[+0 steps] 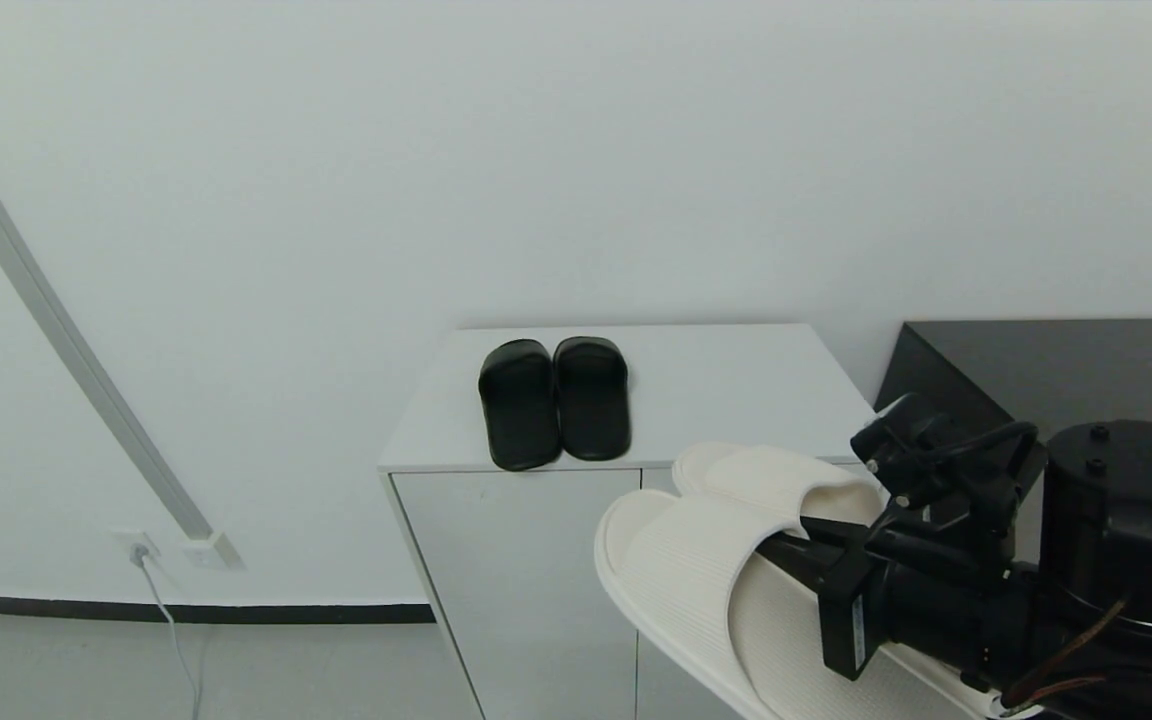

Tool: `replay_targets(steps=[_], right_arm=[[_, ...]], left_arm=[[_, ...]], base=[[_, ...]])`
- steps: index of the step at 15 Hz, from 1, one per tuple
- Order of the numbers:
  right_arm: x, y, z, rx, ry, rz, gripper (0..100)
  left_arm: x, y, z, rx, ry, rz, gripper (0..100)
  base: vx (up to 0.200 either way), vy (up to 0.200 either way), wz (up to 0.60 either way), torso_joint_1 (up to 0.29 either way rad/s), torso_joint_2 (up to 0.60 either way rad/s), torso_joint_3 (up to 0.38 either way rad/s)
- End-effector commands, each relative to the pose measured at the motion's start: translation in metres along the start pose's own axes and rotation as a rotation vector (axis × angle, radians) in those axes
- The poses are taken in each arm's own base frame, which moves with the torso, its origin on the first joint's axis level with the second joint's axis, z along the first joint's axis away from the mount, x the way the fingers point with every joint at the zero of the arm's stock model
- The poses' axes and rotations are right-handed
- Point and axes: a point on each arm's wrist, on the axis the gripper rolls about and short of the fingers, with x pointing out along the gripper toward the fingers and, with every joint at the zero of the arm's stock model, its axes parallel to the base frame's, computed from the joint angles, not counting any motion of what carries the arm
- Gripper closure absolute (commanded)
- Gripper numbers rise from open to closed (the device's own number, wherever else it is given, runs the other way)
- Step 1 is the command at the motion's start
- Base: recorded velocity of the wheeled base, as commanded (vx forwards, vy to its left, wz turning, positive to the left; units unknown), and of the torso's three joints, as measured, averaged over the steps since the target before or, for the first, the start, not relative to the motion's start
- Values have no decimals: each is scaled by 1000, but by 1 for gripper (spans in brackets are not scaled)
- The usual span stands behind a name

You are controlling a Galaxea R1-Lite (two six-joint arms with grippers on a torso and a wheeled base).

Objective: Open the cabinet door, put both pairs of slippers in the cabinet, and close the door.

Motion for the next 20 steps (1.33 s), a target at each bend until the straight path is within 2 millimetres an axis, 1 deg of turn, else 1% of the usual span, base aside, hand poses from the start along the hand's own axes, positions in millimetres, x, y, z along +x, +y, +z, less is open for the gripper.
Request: replay_targets(steps=[1,2,3,13,20], right_arm=[[0,0,-1,0,2,-1,100],[0,0,-1,0,2,-1,100],[0,0,-1,0,2,-1,100],[0,0,-3,-1,10,-3,100],[-1,1,-6,-5,22,1,100]], left_arm=[[0,0,0,0,0,-1,100],[0,0,0,0,1,-1,100],[0,0,0,0,0,-1,0],[0,0,0,0,0,-1,0],[0,0,0,0,0,-1,0]], base=[[0,0,0,-154,378,193],[0,0,0,-154,378,207],[0,0,0,-168,398,222],[0,0,0,-219,524,305],[0,0,0,-185,510,323]])
